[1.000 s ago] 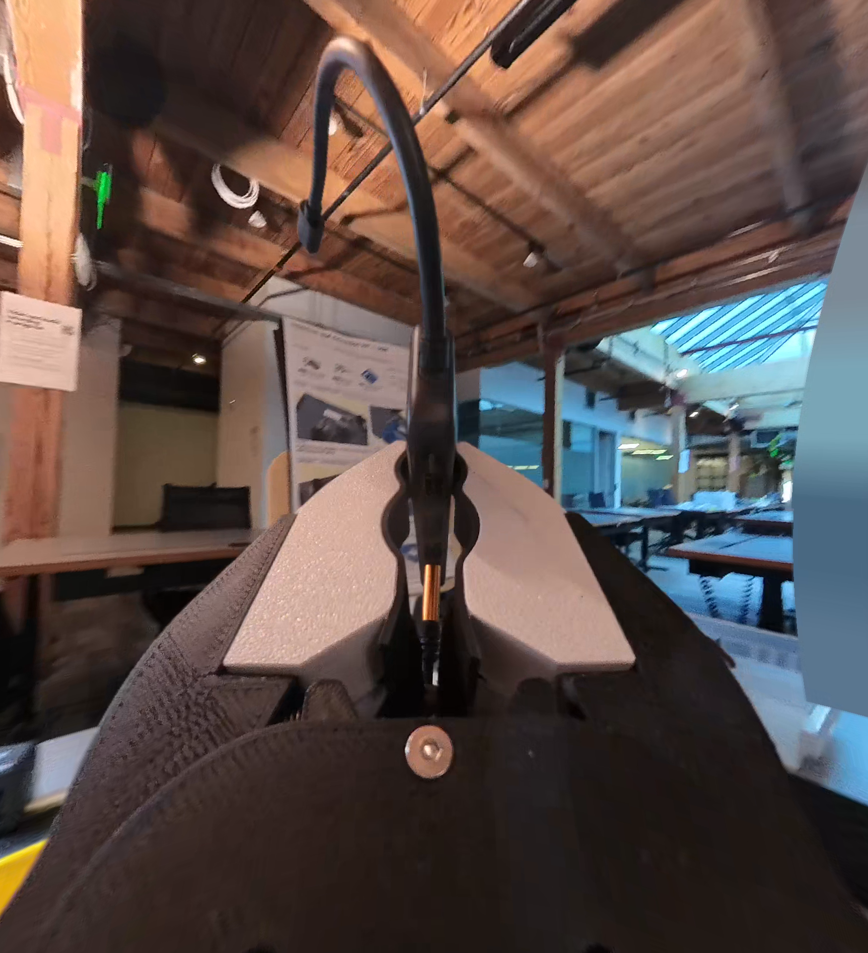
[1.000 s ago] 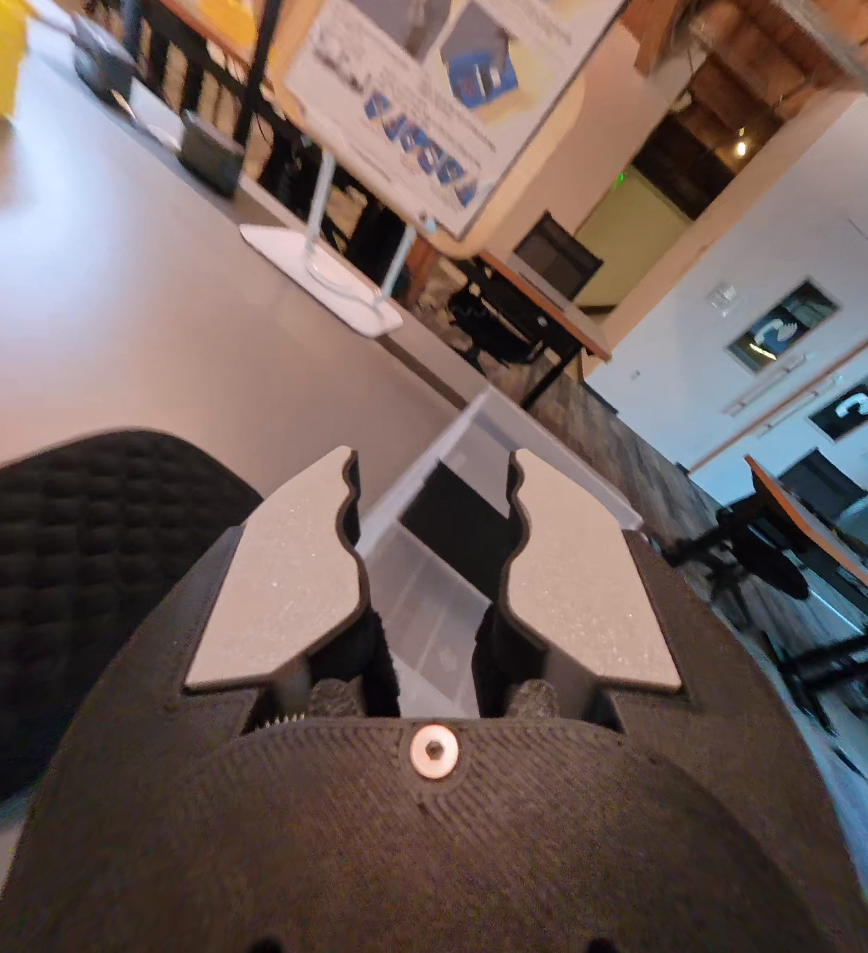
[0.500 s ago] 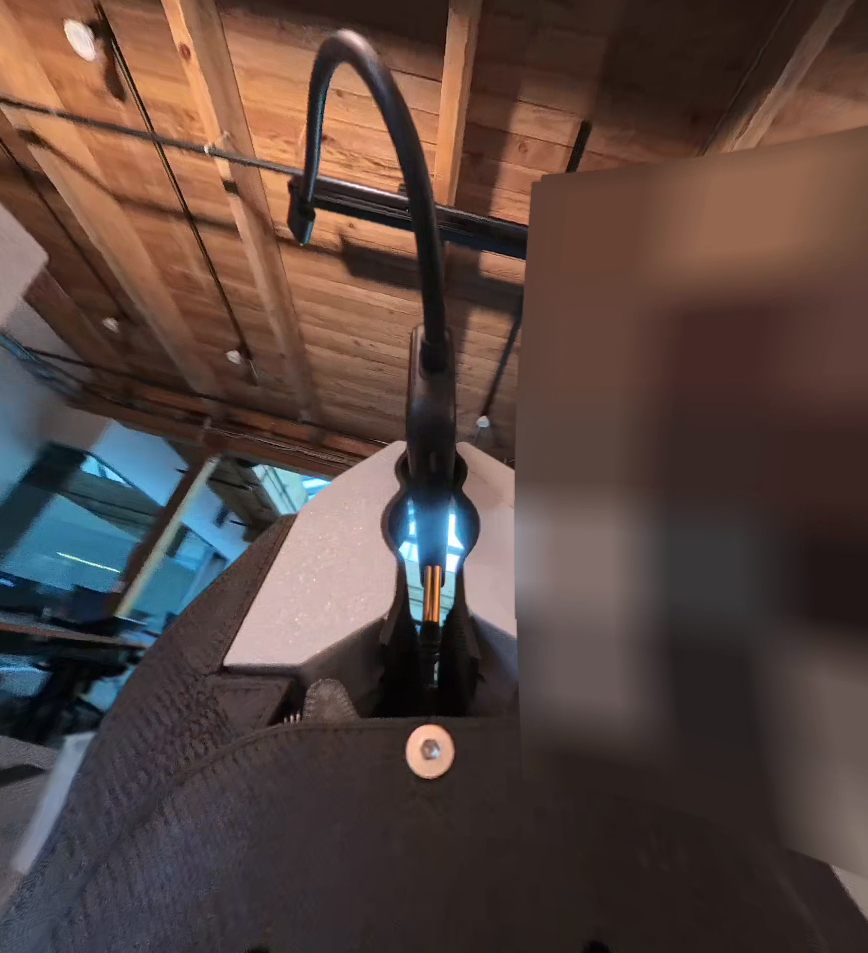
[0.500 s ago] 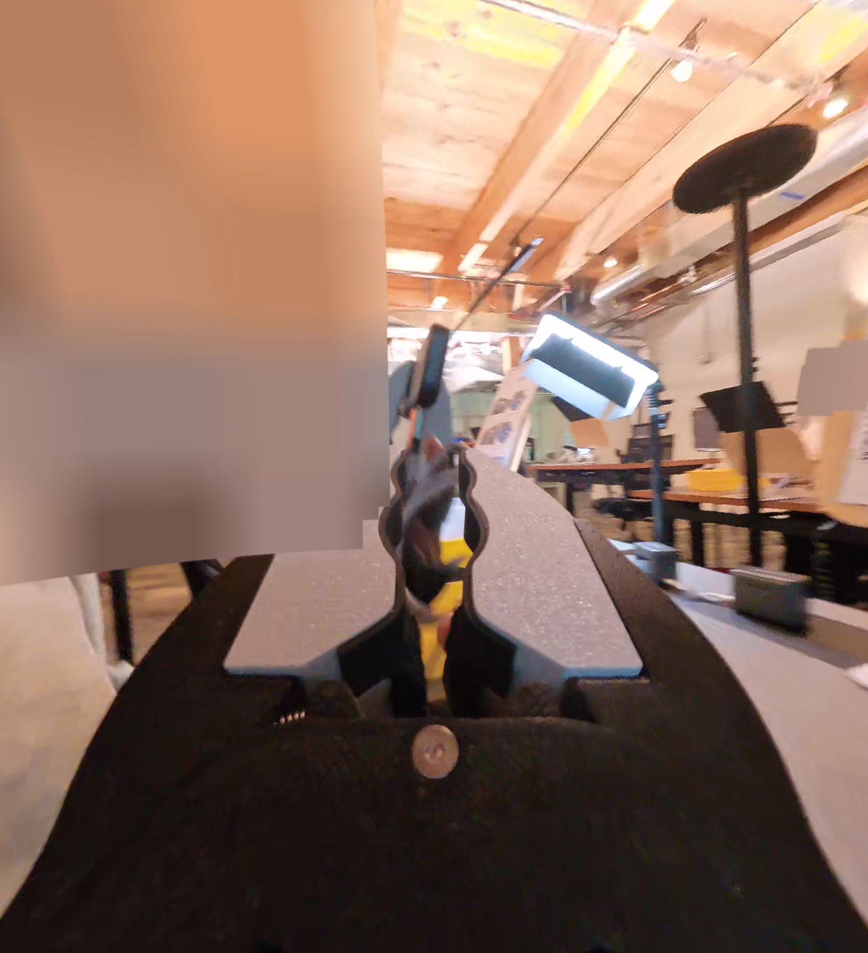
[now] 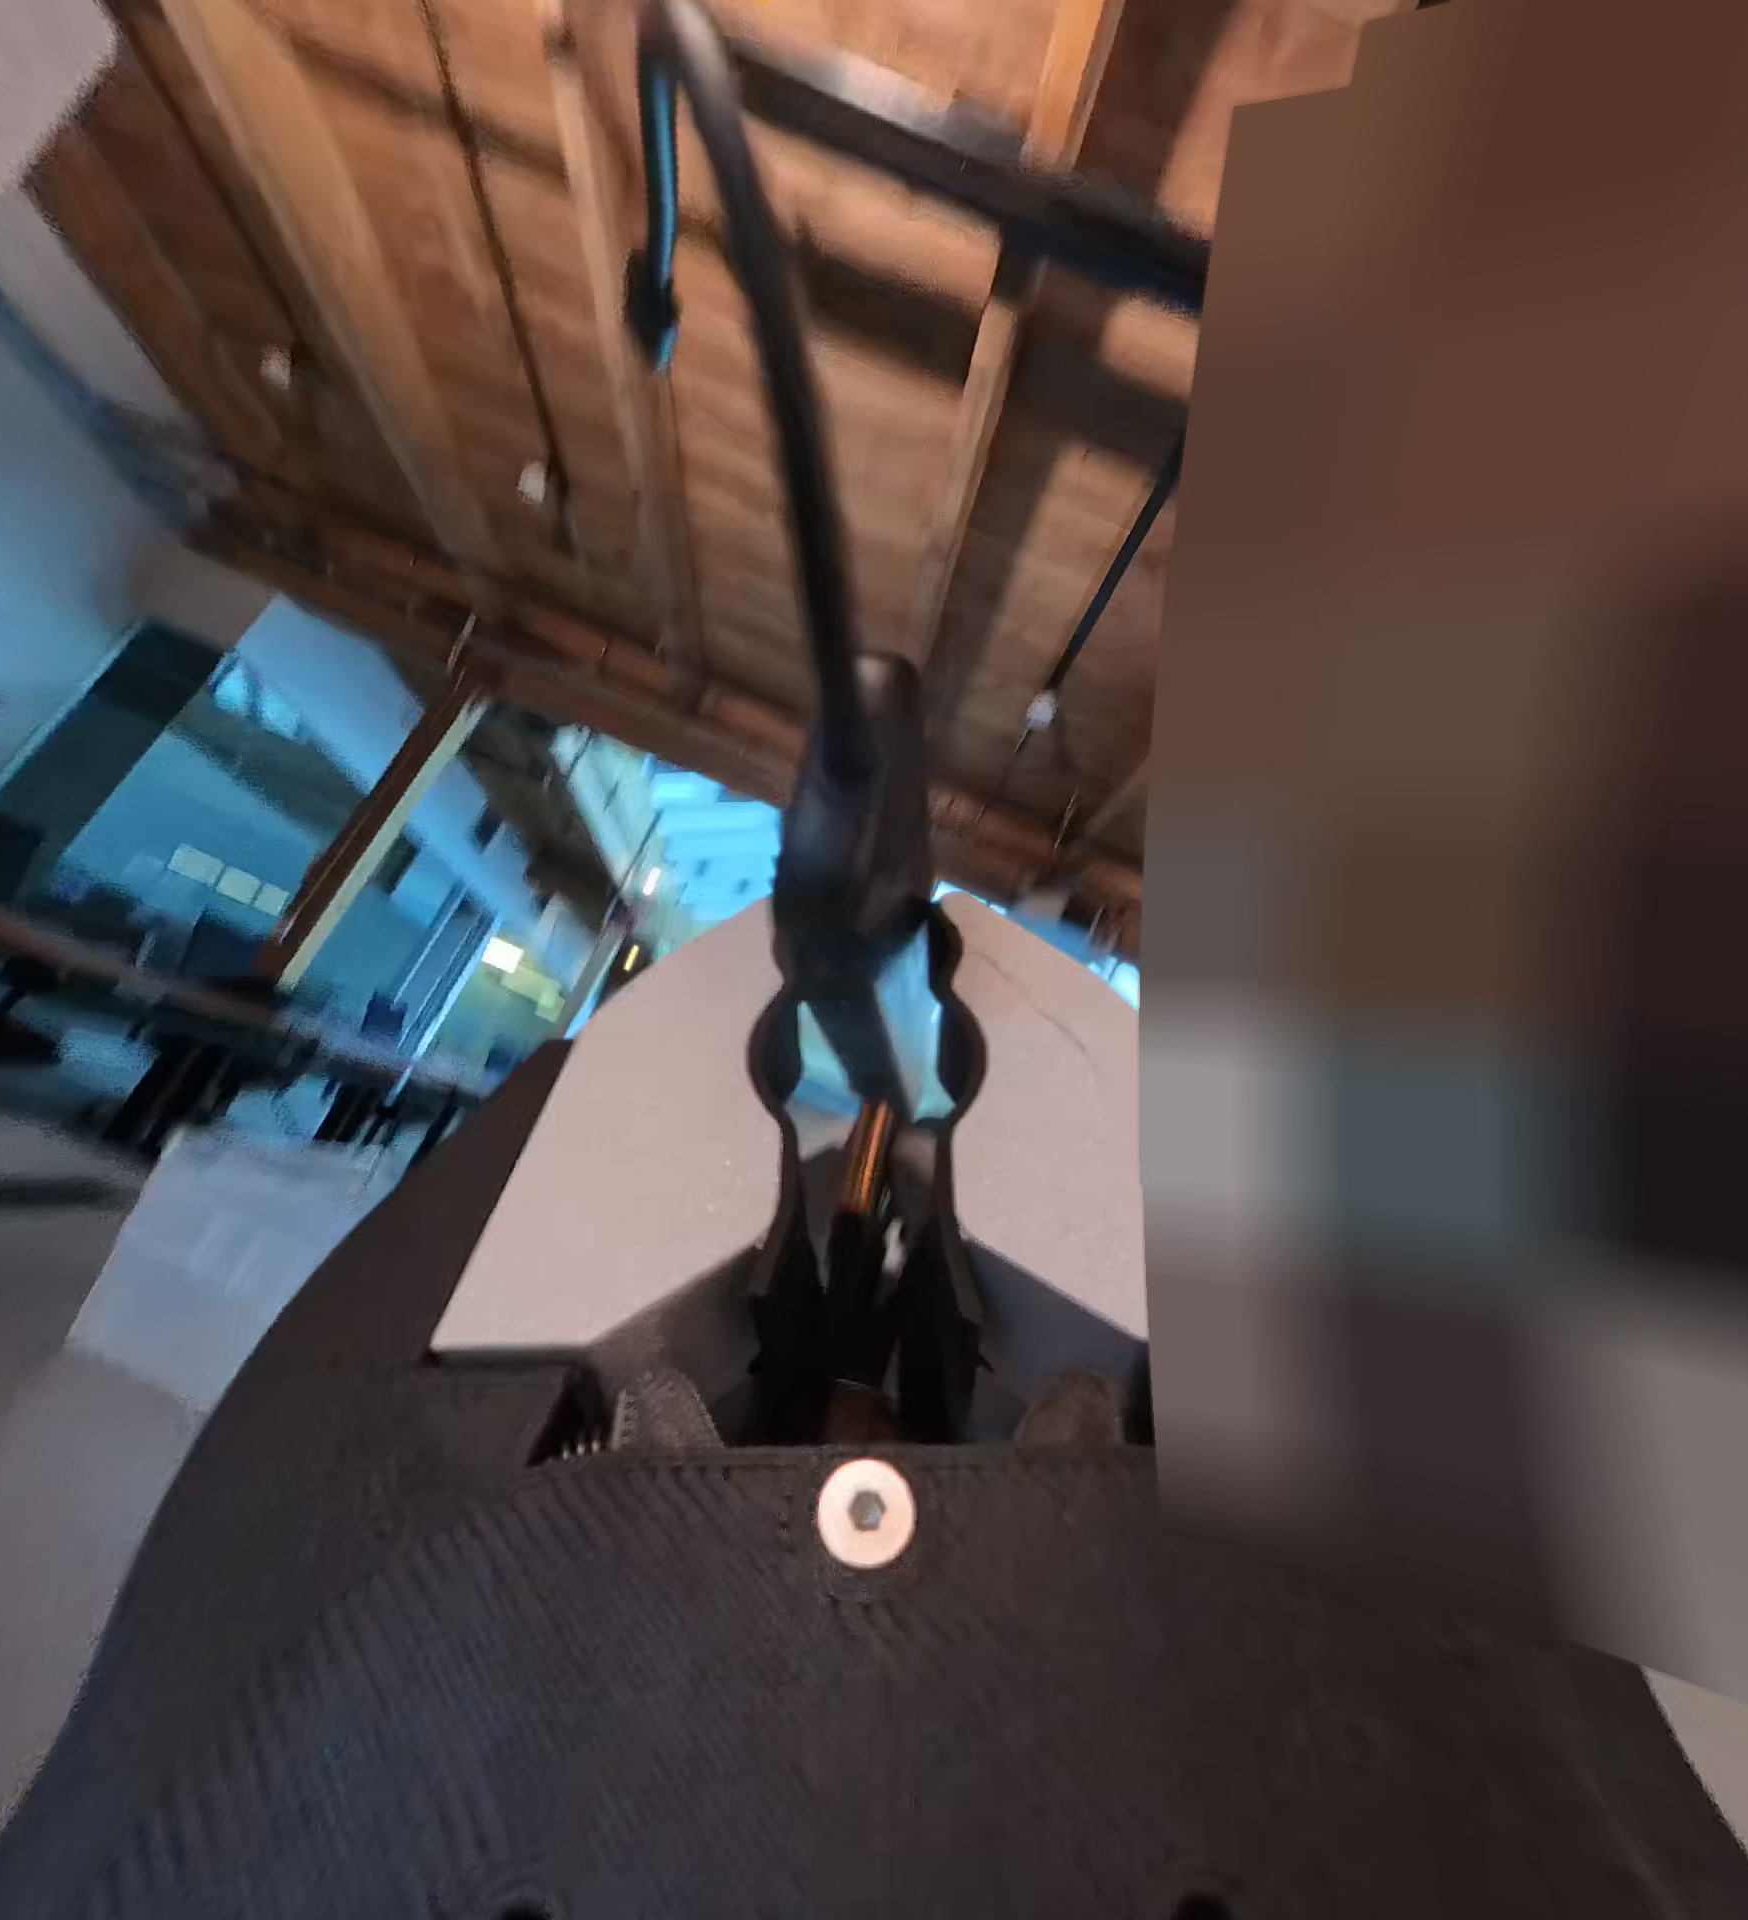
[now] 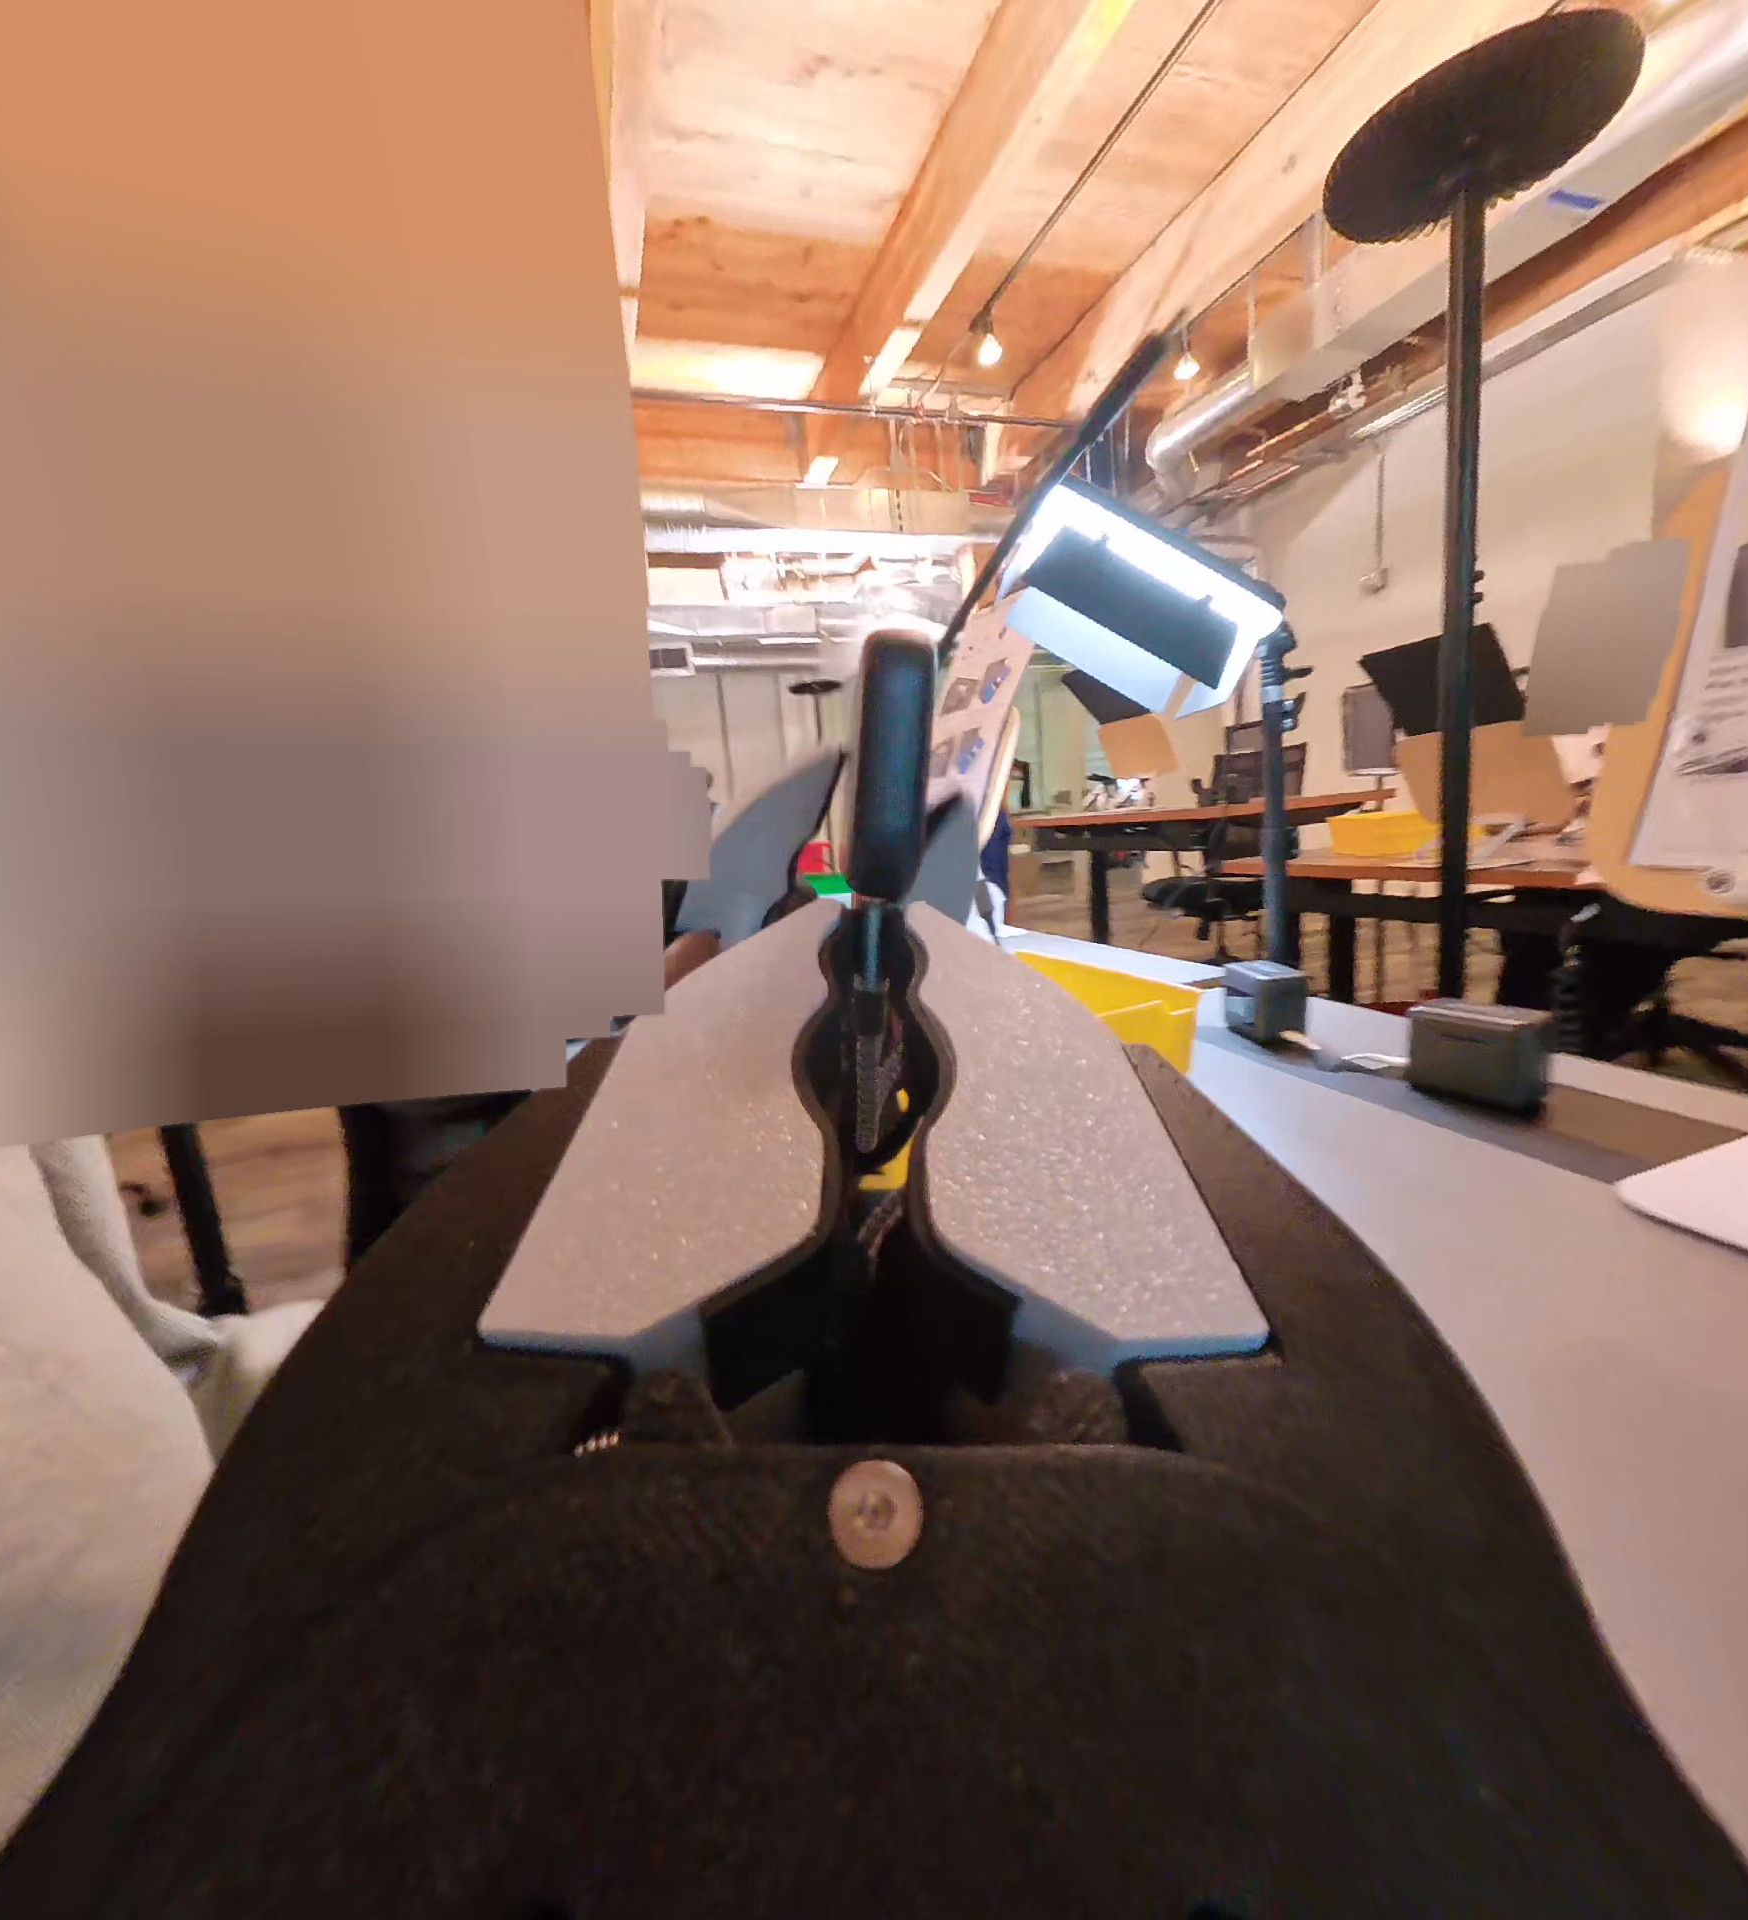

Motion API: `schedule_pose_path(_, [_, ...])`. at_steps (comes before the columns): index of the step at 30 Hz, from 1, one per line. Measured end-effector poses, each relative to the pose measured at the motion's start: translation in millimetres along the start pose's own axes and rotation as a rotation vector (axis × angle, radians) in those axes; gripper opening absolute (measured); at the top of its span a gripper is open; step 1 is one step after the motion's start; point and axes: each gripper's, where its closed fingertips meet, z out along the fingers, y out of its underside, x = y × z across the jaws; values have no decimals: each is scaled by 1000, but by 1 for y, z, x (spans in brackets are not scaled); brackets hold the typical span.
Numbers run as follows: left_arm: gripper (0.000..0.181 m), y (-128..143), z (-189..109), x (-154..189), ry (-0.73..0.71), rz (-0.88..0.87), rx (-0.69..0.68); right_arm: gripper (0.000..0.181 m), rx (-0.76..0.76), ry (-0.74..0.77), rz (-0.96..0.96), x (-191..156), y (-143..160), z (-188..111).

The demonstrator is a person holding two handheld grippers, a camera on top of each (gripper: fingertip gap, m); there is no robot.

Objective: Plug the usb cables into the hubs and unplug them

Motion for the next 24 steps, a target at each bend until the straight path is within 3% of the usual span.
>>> schedule_pose_path(1, [28,11,-4,-7,-42,27,-117,5,-18,15,-46,2,-2,-3])
schedule_pose_path(3, [41,28,-26,-22,-131,169,-388,5,-95,54,-177,8,-1,-10])
schedule_pose_path(5, [43,31,-59,-31,-216,426,-639,5,-188,73,-337,8,1,-15])
schedule_pose_path(7, [43,15,-74,-22,-222,779,-707,5,-310,86,-524,9,9,-19])
schedule_pose_path(9, [43,-1,-65,1,-168,1064,-659,5,-449,79,-675,9,20,-20])
schedule_pose_path(12, [44,19,-55,24,-45,1155,-758,5,-608,26,-879,3,37,-21])
schedule_pose_path(16, [44,52,-55,21,74,1313,-952,5,-740,-76,-1084,-10,56,-23])
schedule_pose_path(20, [33,79,-70,2,151,1367,-1178,5,-719,-147,-1099,-23,62,-21])
schedule_pose_path(21, [17,82,-73,-2,151,1395,-1209,5,-713,-156,-1096,-25,63,-21])
schedule_pose_path(24, [12,85,-76,-2,172,1408,-1229,5,-700,-190,-1098,-27,65,-23])
